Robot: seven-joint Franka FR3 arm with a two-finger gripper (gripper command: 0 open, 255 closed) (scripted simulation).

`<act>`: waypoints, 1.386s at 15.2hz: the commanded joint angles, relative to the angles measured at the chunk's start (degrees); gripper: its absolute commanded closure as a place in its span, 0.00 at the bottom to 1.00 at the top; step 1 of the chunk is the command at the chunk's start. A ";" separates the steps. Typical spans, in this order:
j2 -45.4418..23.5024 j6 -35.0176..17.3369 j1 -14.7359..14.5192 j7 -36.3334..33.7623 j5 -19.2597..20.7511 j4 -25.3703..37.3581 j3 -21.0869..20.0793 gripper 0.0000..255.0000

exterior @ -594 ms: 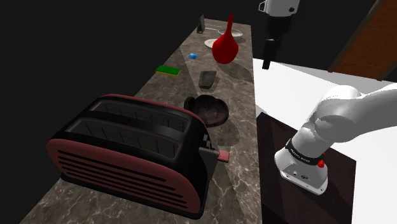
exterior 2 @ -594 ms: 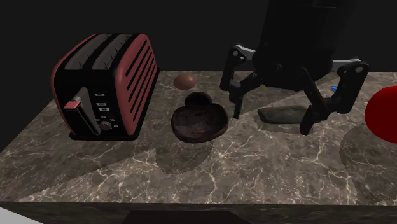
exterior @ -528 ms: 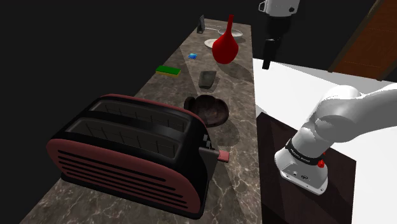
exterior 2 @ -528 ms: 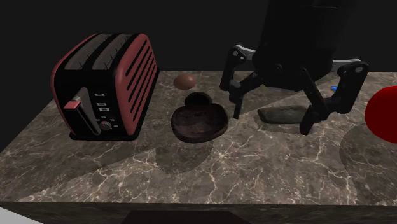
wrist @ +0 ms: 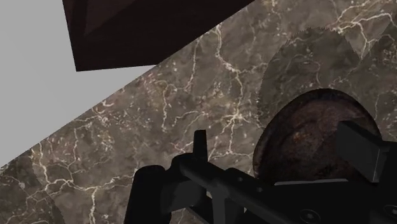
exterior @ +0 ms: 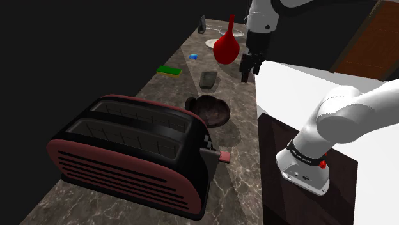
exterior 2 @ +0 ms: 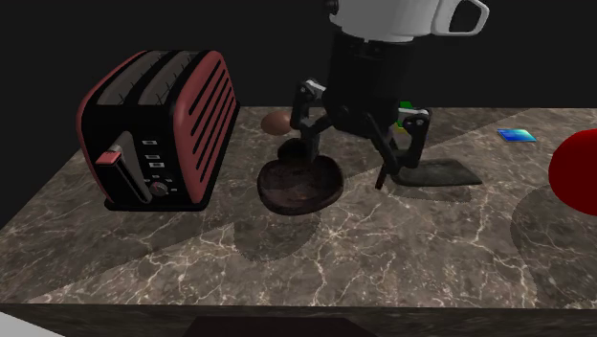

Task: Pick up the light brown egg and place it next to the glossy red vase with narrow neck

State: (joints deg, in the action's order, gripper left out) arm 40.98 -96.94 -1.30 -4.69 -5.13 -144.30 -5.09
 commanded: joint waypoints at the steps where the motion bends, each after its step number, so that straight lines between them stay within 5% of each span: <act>1: -2.59 -3.66 -0.39 -3.63 -2.45 -0.12 -1.87 0.00; 12: -20.41 -23.22 -1.30 -20.47 -10.83 4.36 -10.87 0.00; 21: -38.60 -36.65 -1.11 -34.90 -9.68 15.05 -15.88 0.00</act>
State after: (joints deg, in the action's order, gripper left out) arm 4.15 -132.25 -2.47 -38.05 -15.10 -130.35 -20.71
